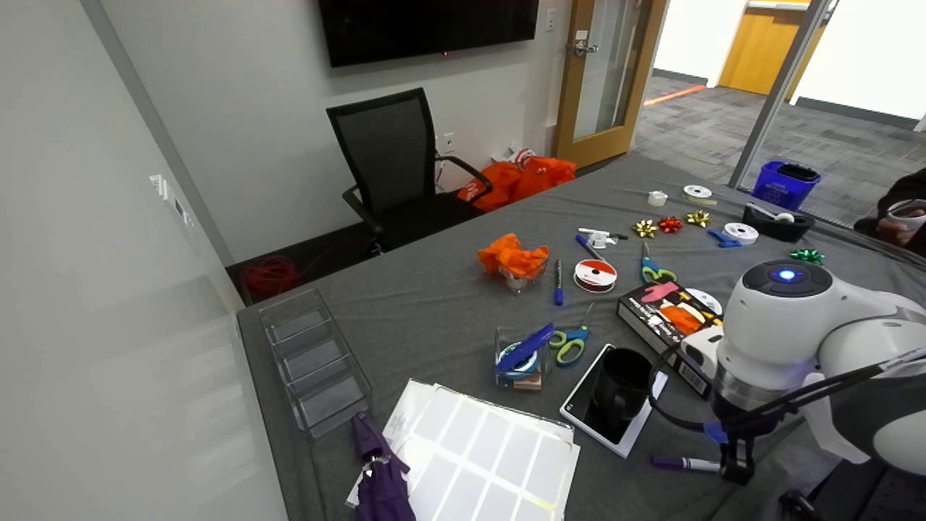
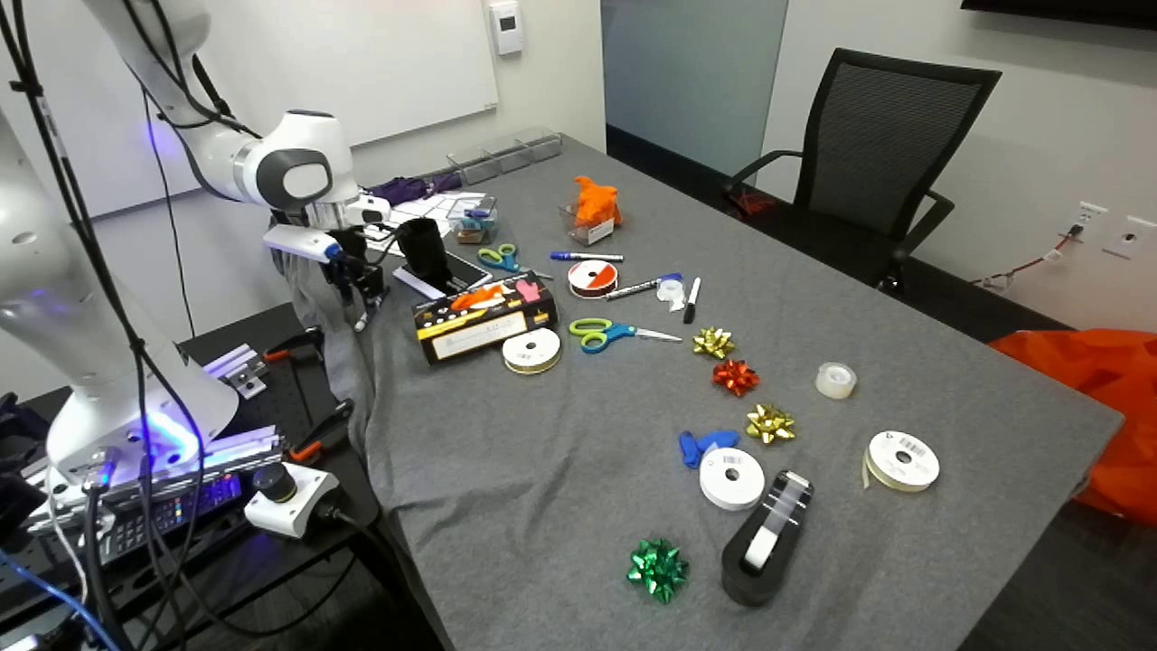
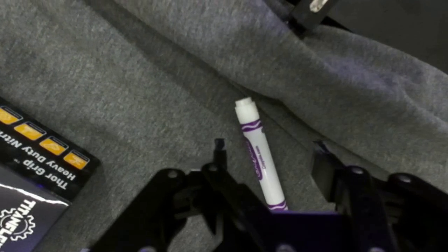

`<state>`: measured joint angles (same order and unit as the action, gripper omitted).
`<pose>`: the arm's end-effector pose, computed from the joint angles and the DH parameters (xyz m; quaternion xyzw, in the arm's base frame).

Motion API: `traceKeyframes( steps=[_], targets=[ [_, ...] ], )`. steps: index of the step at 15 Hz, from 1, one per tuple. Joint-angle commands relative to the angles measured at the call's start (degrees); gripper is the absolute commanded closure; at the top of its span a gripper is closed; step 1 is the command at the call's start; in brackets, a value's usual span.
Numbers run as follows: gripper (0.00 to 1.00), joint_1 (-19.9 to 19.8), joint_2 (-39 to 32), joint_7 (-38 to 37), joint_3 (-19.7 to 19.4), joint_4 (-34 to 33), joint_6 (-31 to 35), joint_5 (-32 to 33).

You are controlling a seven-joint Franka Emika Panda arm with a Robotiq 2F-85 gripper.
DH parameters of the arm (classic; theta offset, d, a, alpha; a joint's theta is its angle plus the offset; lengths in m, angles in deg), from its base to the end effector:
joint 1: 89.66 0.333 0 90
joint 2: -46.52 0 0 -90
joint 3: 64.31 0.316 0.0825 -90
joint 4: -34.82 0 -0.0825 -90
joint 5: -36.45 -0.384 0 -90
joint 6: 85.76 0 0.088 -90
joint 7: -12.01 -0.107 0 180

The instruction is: Place the purple marker into the mug

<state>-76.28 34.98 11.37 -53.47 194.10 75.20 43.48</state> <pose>0.3194 0.1566 0.1412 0.9617 0.2612 -0.0818 0.0141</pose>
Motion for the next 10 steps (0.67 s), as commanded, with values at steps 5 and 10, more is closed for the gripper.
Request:
traceKeyframes(
  steps=[5,10],
  targets=[
    [0.06,1.51,-1.34,-4.55,-2.39,-0.02,1.26,3.79],
    [0.24,3.07,-2.15,-9.15,-4.54,-0.02,2.57,7.45]
  ],
)
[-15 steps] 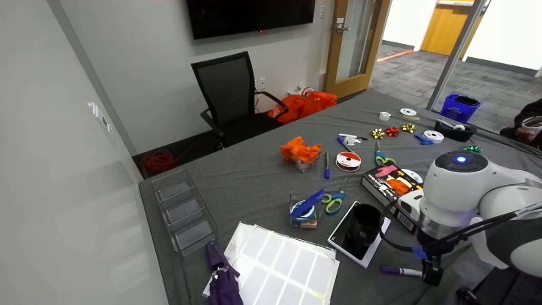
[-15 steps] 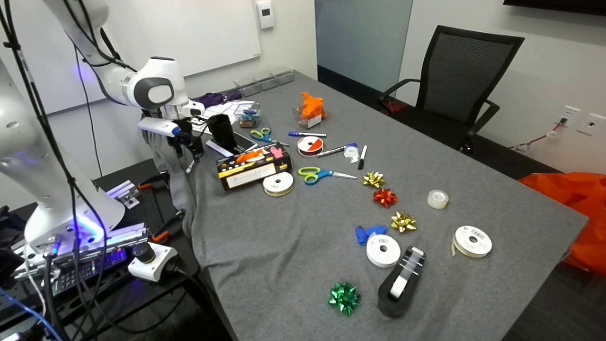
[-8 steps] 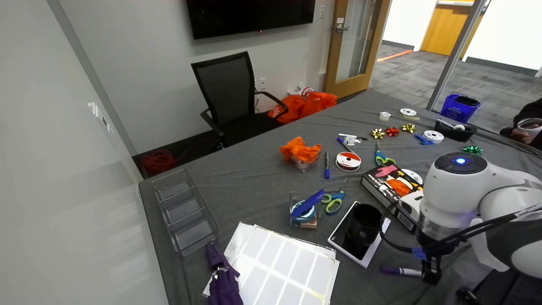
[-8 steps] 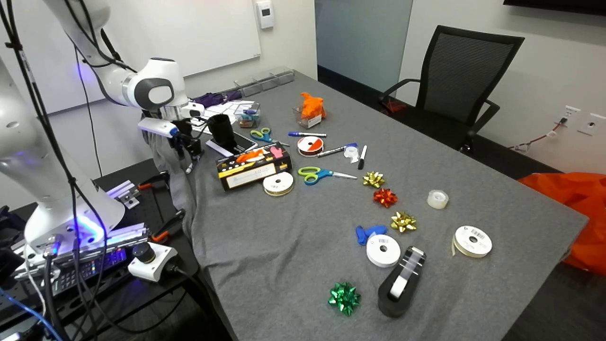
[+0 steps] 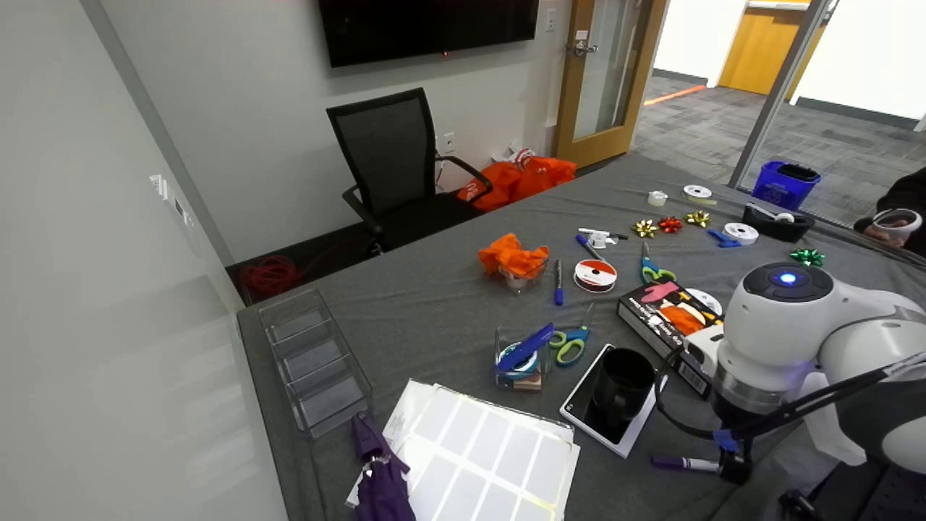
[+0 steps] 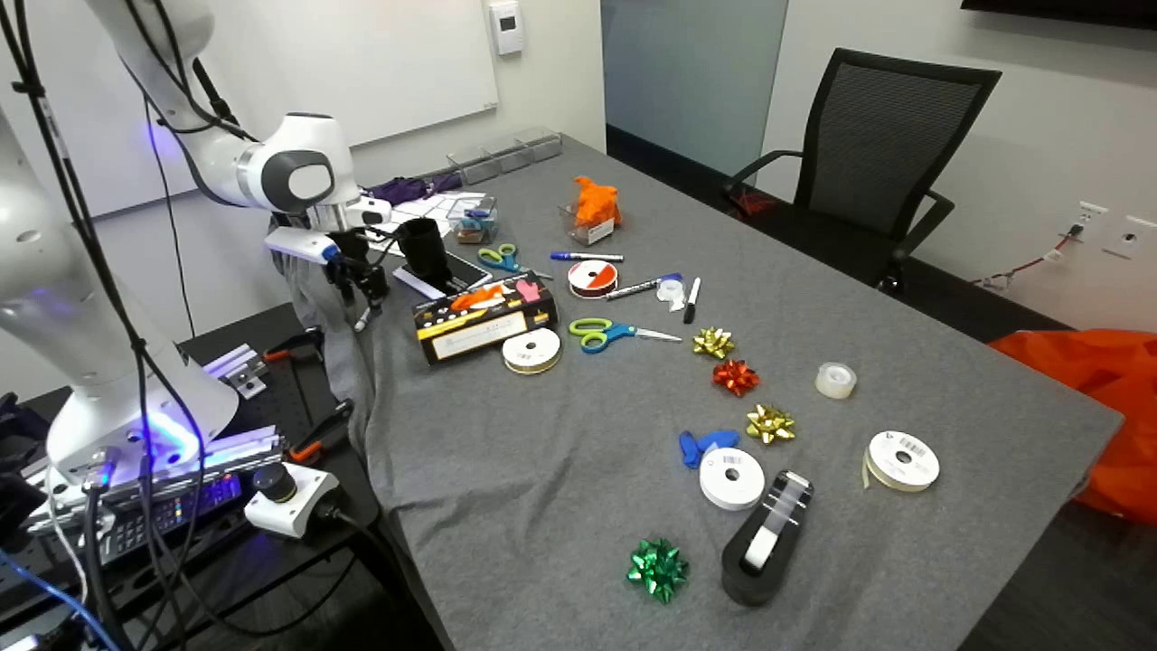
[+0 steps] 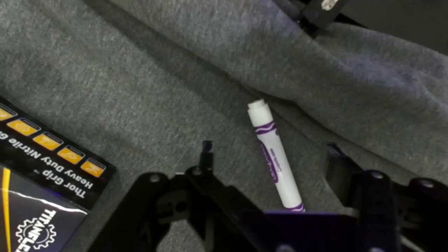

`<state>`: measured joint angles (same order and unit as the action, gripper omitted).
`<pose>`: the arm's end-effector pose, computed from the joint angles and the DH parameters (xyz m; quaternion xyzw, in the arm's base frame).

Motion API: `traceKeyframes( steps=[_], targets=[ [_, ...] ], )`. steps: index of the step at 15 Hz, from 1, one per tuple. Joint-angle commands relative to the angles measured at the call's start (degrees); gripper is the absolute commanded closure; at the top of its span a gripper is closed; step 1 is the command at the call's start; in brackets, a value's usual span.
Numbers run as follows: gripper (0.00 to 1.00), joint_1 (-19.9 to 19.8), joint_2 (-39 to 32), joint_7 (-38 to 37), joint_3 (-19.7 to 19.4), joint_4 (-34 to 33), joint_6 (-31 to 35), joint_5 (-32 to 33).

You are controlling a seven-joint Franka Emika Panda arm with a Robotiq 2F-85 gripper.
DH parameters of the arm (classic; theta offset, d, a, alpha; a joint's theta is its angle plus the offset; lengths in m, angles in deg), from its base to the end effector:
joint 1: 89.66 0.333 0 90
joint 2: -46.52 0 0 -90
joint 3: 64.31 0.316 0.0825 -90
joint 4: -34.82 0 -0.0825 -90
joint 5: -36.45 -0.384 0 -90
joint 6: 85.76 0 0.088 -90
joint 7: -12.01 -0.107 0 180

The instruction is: Place the purple marker into the mug

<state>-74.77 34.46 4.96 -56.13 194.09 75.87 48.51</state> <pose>0.3200 0.1527 0.1383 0.9676 0.2390 -0.0762 0.0307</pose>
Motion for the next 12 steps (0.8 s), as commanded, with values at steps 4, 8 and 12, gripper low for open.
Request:
traceKeyframes(
  steps=[4,8,12],
  targets=[
    [0.1,2.5,-2.89,-5.36,-3.06,-0.15,3.66,4.98],
    [0.12,3.6,-4.47,-7.08,-4.36,-0.63,5.99,7.03],
    [0.44,4.89,-5.89,-8.27,-5.89,-1.02,8.03,8.65]
  ],
)
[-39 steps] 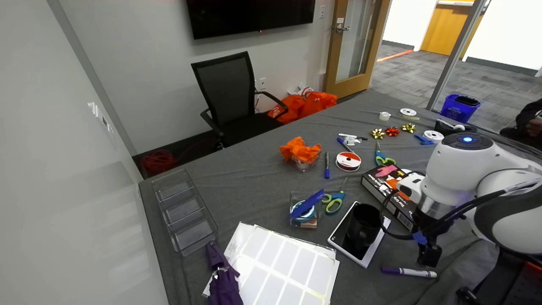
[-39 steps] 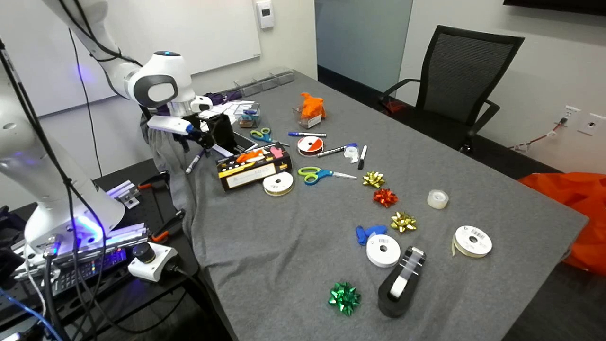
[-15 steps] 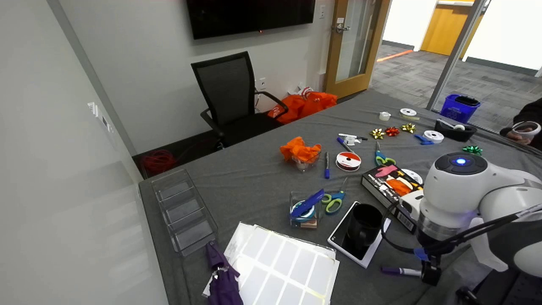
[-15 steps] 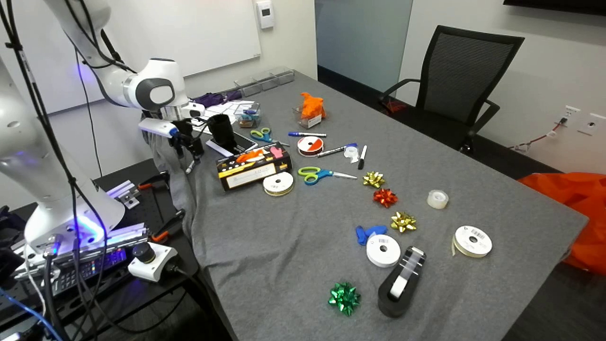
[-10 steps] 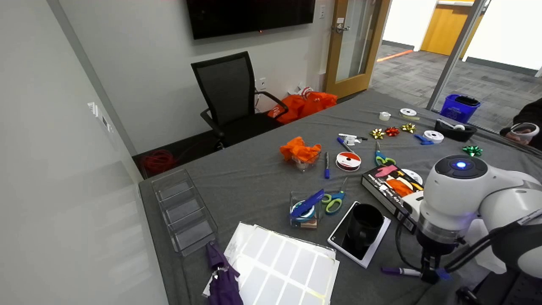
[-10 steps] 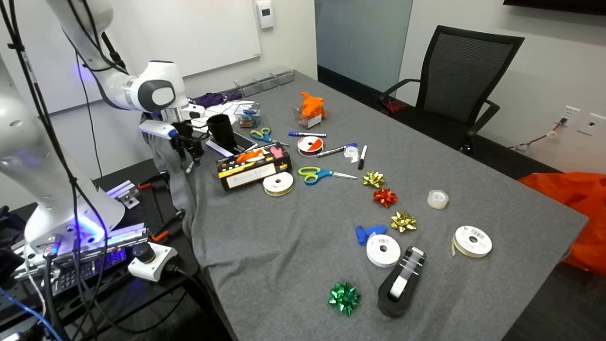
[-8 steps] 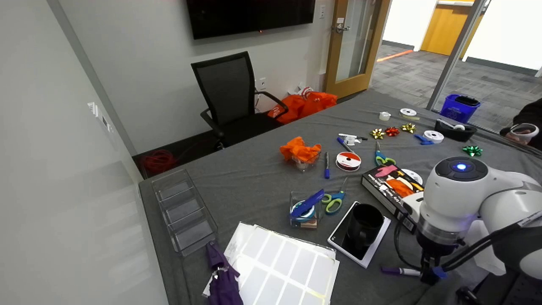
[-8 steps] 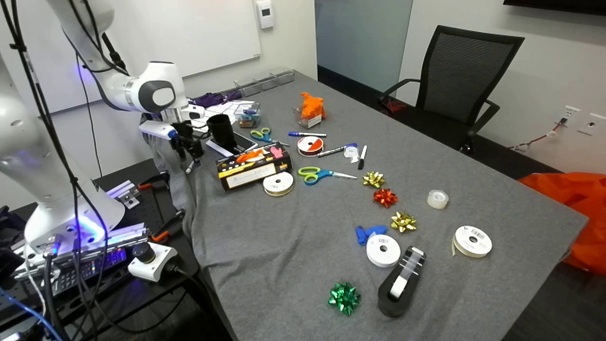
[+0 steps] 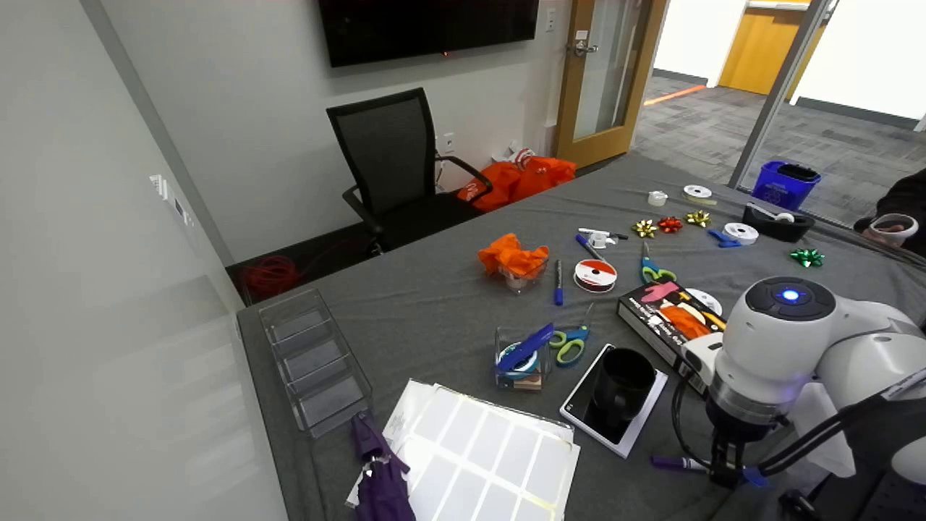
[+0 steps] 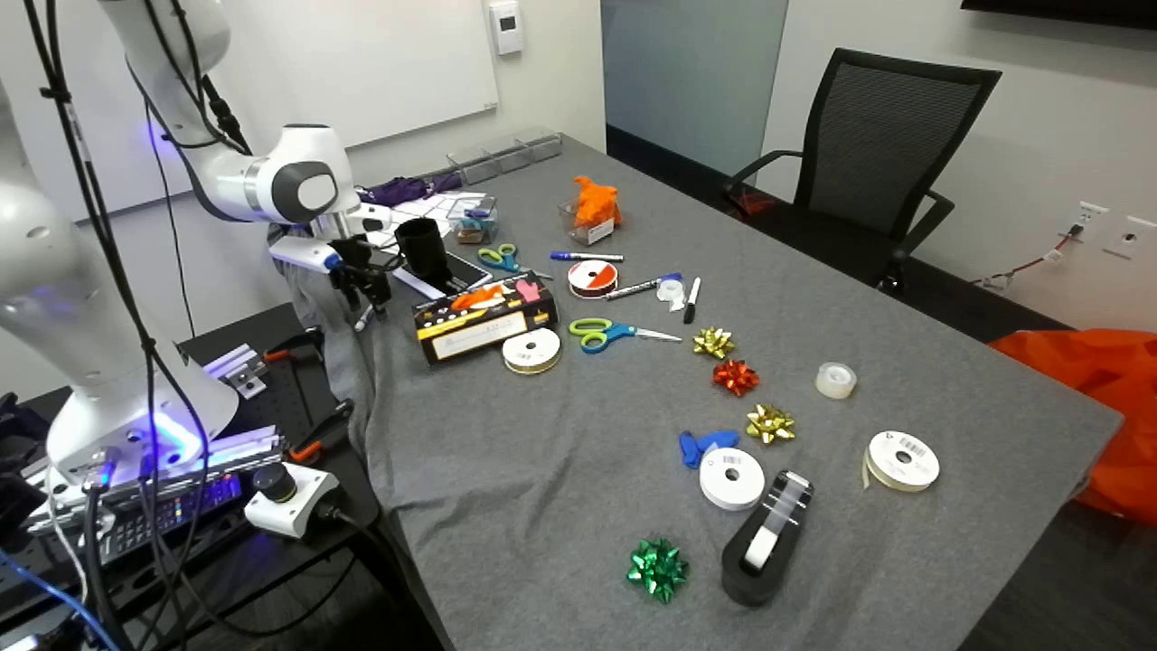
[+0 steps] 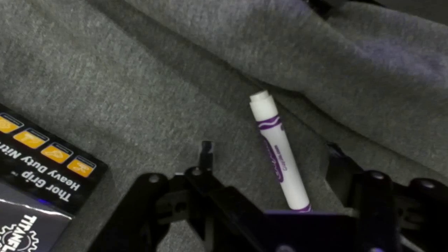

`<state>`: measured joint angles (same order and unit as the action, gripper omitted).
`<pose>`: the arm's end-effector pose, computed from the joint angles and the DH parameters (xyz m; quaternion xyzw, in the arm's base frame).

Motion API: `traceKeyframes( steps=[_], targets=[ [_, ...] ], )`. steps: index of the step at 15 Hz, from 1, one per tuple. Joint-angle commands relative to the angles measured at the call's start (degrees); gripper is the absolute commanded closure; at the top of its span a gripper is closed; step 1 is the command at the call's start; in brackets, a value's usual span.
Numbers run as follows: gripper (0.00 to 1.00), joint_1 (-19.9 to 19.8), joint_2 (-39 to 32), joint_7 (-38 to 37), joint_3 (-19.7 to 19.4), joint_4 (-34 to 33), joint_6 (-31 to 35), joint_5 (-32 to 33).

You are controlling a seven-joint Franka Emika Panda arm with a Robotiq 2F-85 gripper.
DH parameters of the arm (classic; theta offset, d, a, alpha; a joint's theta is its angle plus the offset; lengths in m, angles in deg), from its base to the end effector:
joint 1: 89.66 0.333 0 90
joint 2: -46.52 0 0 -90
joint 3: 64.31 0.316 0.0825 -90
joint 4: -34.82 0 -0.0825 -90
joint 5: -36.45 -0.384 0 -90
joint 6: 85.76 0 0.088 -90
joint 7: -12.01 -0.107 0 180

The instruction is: Place the purple marker into the mug

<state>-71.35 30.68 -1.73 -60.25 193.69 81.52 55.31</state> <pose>0.3180 0.1560 0.1226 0.9699 0.2347 -0.0540 0.0345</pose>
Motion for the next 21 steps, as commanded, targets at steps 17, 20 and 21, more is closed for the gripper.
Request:
traceKeyframes(
  steps=[17,20,21],
  targets=[
    [0.96,-5.67,2.33,8.75,7.68,0.35,1.38,-7.84],
    [0.96,-8.24,4.99,14.24,12.03,0.94,-0.79,-14.1],
    [0.96,-8.76,5.79,15.76,13.17,0.68,-1.95,-15.79]
  ],
)
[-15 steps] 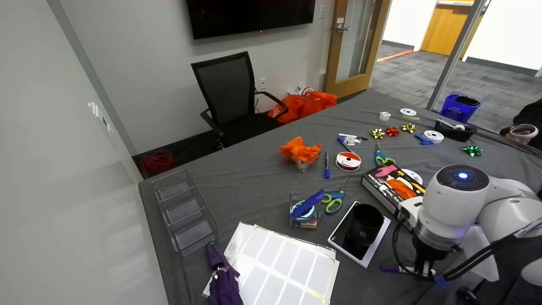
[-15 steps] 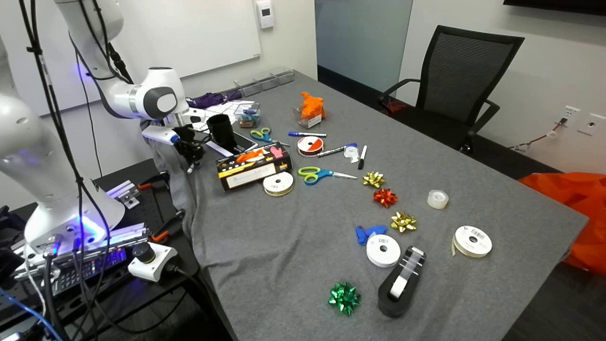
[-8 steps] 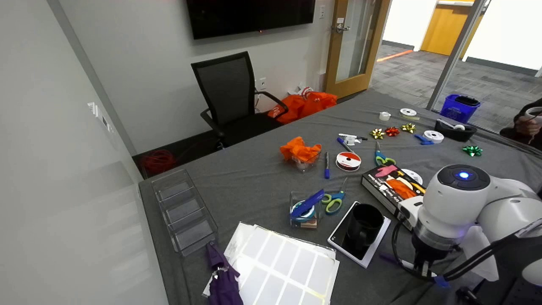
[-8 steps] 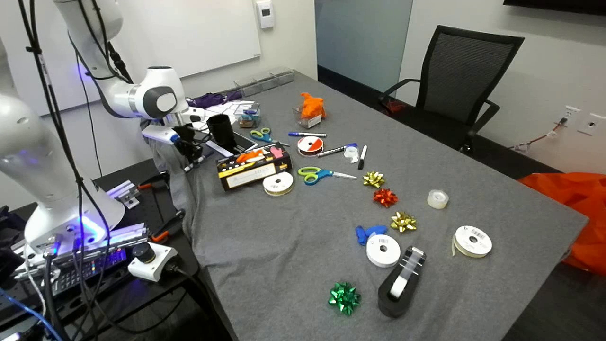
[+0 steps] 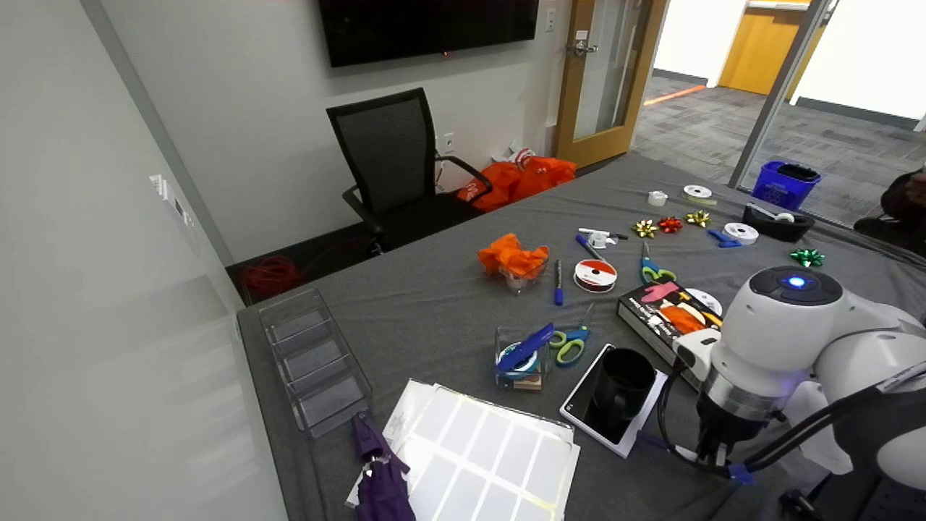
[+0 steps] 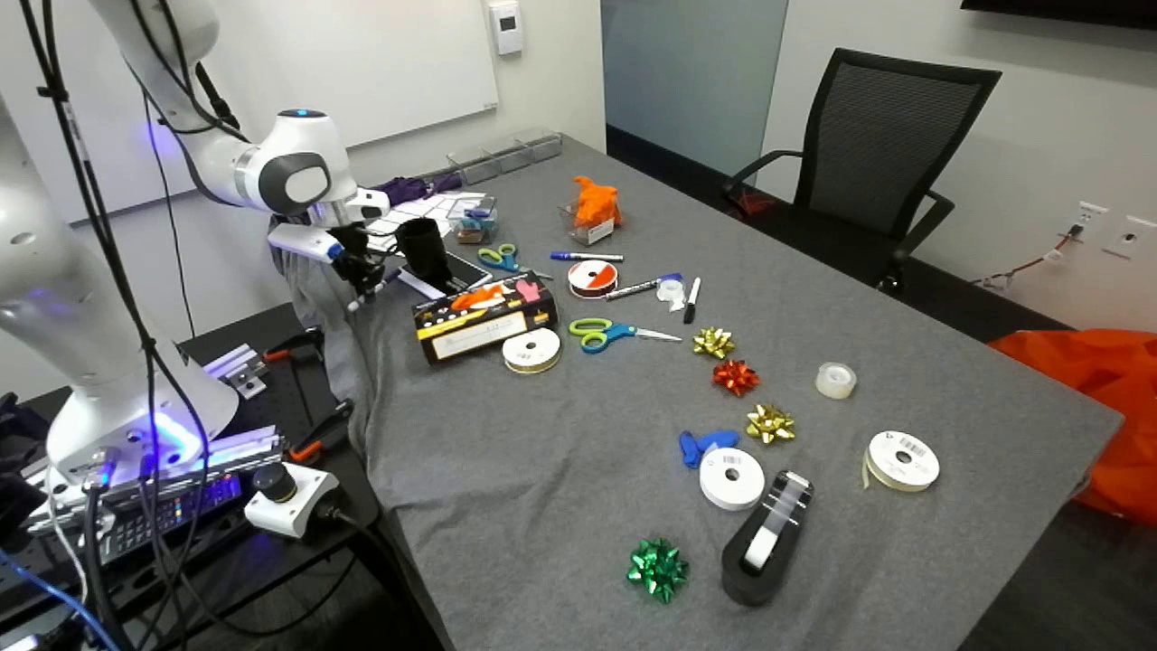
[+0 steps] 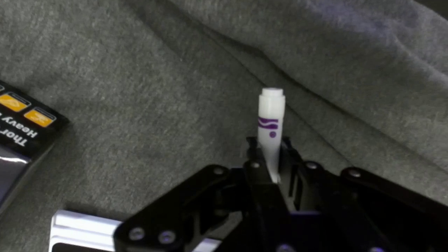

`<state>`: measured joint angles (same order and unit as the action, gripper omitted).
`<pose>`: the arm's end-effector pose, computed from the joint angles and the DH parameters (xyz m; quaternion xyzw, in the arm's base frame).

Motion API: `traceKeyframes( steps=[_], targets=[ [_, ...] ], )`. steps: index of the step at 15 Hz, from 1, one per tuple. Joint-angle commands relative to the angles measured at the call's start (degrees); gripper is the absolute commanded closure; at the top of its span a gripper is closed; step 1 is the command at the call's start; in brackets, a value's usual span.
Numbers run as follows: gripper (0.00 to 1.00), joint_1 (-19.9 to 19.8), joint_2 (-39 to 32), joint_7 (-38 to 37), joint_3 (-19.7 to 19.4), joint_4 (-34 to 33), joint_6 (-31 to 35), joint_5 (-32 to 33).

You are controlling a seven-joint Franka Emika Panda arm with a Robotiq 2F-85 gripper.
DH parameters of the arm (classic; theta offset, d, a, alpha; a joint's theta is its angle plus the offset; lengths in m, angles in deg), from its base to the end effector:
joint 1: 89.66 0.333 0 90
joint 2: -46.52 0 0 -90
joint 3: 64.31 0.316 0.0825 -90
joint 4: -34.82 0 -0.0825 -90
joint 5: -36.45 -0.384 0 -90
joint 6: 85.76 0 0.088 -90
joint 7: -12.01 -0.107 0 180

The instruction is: Place the purple marker into the mug

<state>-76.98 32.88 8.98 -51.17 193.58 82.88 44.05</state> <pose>0.3247 0.1756 0.1413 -0.9654 -0.2588 0.0310 0.0083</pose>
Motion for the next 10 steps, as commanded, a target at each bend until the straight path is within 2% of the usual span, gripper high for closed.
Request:
traceKeyframes(
  steps=[1,6,10],
  targets=[
    [0.96,-3.58,4.6,6.6,5.18,0.79,-4.42,-6.14],
    [0.96,-4.11,10.88,17.95,9.84,0.92,-7.6,-16.74],
    [0.96,-0.09,18.44,29.36,11.02,1.16,-10.86,-31.17]
  ],
)
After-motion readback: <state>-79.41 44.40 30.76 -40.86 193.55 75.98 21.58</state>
